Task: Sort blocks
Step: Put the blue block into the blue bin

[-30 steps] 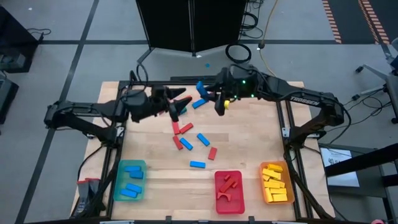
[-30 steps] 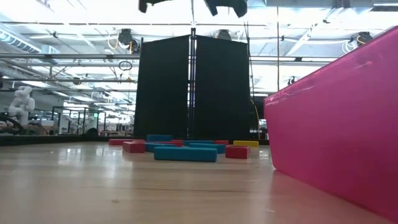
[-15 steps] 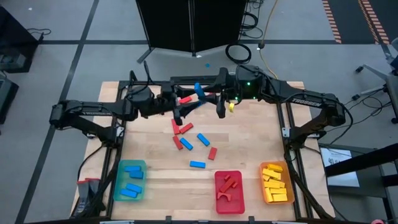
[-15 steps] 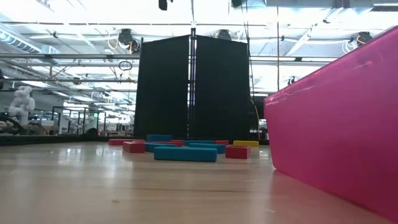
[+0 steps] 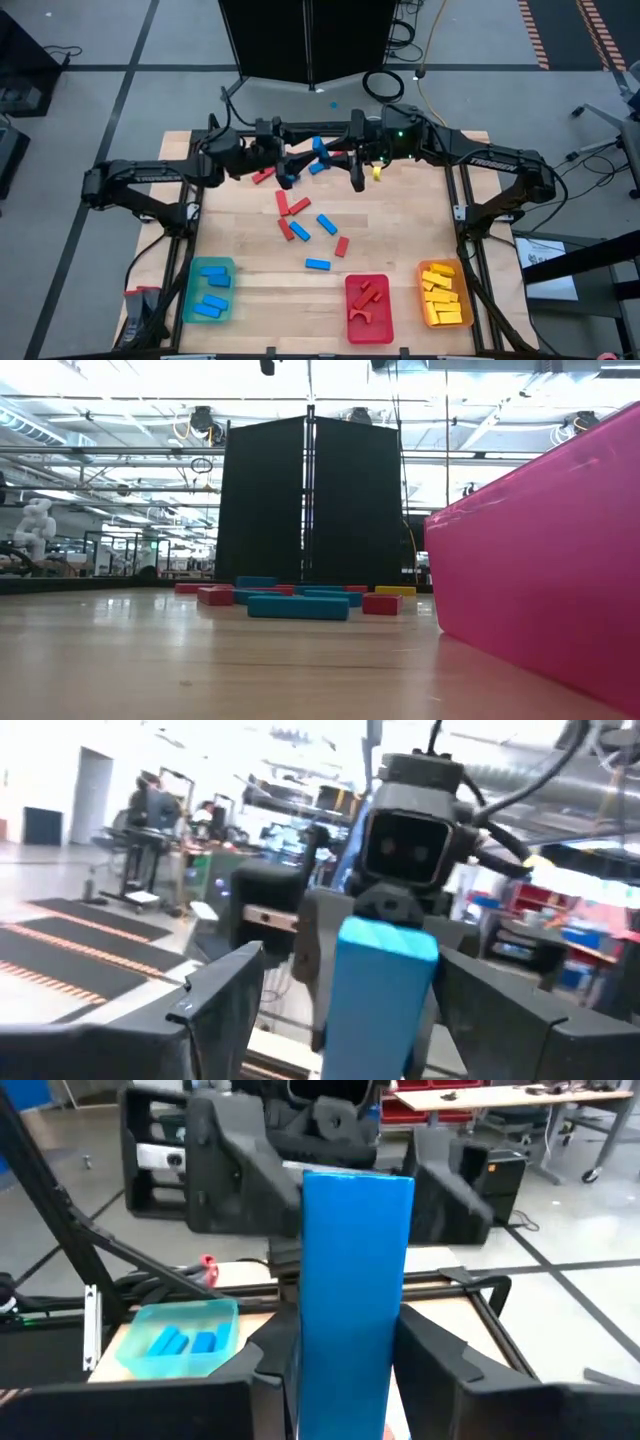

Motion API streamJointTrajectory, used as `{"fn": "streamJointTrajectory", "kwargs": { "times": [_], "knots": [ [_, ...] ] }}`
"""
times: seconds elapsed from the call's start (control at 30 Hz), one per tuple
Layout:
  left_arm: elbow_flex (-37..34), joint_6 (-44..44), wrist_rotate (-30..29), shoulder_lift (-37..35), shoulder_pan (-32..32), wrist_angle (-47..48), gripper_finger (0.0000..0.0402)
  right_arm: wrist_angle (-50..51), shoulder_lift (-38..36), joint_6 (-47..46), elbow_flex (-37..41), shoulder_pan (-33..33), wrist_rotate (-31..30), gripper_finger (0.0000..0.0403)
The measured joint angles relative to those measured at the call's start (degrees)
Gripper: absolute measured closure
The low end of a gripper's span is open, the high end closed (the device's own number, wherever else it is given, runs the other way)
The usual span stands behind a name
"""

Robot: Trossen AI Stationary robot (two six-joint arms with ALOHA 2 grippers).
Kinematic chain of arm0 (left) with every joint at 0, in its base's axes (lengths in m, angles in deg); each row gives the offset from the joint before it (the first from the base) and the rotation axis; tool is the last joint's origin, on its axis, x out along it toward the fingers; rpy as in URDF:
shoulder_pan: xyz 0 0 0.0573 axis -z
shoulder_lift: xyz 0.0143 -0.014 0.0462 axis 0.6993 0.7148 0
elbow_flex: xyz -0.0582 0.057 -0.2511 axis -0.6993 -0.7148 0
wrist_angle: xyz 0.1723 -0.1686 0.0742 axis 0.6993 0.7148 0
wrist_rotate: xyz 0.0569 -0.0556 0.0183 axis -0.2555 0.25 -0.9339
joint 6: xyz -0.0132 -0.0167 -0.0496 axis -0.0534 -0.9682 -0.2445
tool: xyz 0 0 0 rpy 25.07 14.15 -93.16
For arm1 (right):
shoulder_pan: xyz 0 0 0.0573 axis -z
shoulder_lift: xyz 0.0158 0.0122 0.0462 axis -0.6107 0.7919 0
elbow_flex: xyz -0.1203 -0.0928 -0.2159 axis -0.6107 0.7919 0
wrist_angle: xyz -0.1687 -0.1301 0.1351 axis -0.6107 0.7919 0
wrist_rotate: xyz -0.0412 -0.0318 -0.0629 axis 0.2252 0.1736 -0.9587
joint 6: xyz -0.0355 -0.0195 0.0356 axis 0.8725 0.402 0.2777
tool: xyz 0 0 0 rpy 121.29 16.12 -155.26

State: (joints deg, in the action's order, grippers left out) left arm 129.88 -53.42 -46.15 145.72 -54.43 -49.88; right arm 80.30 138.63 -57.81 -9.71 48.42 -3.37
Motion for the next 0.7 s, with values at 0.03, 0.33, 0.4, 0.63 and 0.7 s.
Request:
{"fn": "streamJointTrajectory", "kwargs": {
  "times": [0.03,0.33,0.4,0.63,0.7],
  "knots": [
    [0.0,-0.3,0.6,0.3,-0.1,0.0,0.0114,-0.4,0.0,0.1,0.0,0.0,0.0,0.0301],
    [0.0,-1.5,2.7,3.0,-0.1,-2.9,0.0114,-1.3,0.0,0.5,0.0,0.0,1.1,0.0301],
    [0.0,-1.1,2.9,3.0,-0.1,-4.0,0.0114,-1.6,0.0,0.5,0.0,0.0,1.7,0.0301],
    [0.0,-0.1,3.4,2.9,-0.1,-7.5,0.0114,-1.6,0.0,0.4,0.0,0.0,1.9,0.0301],
    [0.0,-0.1,3.6,2.9,-0.1,-7.4,0.0114,-1.6,0.0,0.4,0.0,0.0,1.9,0.0301]
  ]
}}
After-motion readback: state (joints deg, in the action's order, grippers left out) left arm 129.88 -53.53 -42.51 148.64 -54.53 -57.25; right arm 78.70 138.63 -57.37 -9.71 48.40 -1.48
